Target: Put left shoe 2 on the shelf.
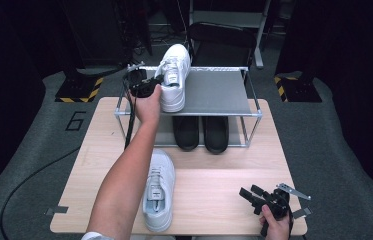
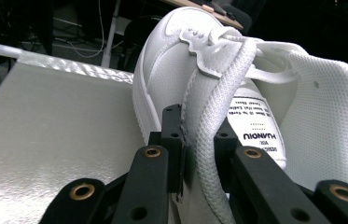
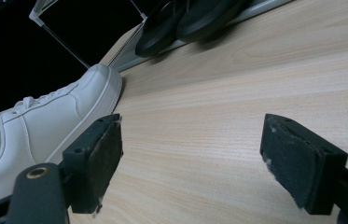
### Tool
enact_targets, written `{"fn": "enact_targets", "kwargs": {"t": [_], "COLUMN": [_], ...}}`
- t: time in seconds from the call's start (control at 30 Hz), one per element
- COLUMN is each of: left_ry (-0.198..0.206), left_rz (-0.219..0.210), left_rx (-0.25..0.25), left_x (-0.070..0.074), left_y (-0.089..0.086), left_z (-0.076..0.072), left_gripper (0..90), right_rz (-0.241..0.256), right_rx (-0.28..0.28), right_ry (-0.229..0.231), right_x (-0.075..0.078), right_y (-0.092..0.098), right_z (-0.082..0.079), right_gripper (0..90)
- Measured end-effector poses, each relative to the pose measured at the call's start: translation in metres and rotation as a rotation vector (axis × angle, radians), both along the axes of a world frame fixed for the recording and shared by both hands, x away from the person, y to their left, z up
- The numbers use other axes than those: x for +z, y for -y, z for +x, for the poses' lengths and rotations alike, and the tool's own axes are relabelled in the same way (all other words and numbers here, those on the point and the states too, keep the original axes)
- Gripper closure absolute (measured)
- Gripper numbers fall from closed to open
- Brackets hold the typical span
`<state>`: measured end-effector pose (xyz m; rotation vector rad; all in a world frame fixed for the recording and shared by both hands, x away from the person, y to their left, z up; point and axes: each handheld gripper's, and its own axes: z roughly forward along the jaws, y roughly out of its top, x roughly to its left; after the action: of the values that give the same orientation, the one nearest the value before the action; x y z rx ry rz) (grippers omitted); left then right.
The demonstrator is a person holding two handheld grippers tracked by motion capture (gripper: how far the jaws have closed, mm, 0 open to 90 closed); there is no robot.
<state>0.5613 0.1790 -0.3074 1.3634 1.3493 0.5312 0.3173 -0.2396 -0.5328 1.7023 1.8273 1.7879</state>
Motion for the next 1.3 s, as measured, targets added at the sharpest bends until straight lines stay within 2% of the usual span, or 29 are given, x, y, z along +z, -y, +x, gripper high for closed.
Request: {"fn": "enact_targets", "kwargs": {"t": [0.3,0.33,0.43,0.6,0.77,0.8,0.9,1.1,1.17,1.23,1.3], "left_ry": [-0.048,-0.055,-0.072,-0.082,-0.091,-0.102,-0.110,-0.101,-0.105,-0.111,-0.102], "left_rz": [0.027,0.029,0.058,0.062,0.063,0.056,0.045,0.054,0.042,0.024,0.035], "left_rx": [0.022,0.025,0.032,0.032,0.033,0.033,0.020,-0.015,-0.032,-0.051,-0.057], "left_x": [-0.001,-0.002,-0.004,-0.006,-0.008,-0.008,-0.010,-0.010,-0.010,-0.011,-0.011], "left_y": [0.015,0.016,0.019,0.020,0.020,0.020,0.018,0.017,0.015,0.014,0.013], "left_z": [0.011,0.012,0.015,0.017,0.020,0.020,0.023,0.025,0.026,0.027,0.028], "left_gripper": [80.4,80.4,80.0,79.8,79.3,79.0,77.3,70.4,65.3,63.9,62.5], "right_rz": [0.006,-0.005,-0.006,-0.008,-0.003,-0.006,-0.004,-0.006,0.005,-0.002,0.003], "right_rx": [0.001,-0.003,-0.002,0.003,0.012,0.004,0.002,0.008,0.009,0.010,0.010], "right_ry": [-0.002,0.005,0.007,-0.003,0.013,-0.001,0.004,0.009,0.008,0.007,0.010], "right_x": [0.000,0.000,0.000,-0.001,-0.001,0.000,0.000,-0.001,-0.001,-0.001,-0.001], "right_y": [0.000,0.001,0.002,0.001,0.001,0.001,0.001,0.001,-0.001,-0.001,-0.001], "right_z": [0.000,0.000,-0.001,-0.001,0.000,-0.001,-0.001,0.000,0.000,0.000,0.000], "right_gripper": [20.8,20.9,20.8,20.8,20.9,20.9,20.9,20.8,20.7,20.7,20.7]}}
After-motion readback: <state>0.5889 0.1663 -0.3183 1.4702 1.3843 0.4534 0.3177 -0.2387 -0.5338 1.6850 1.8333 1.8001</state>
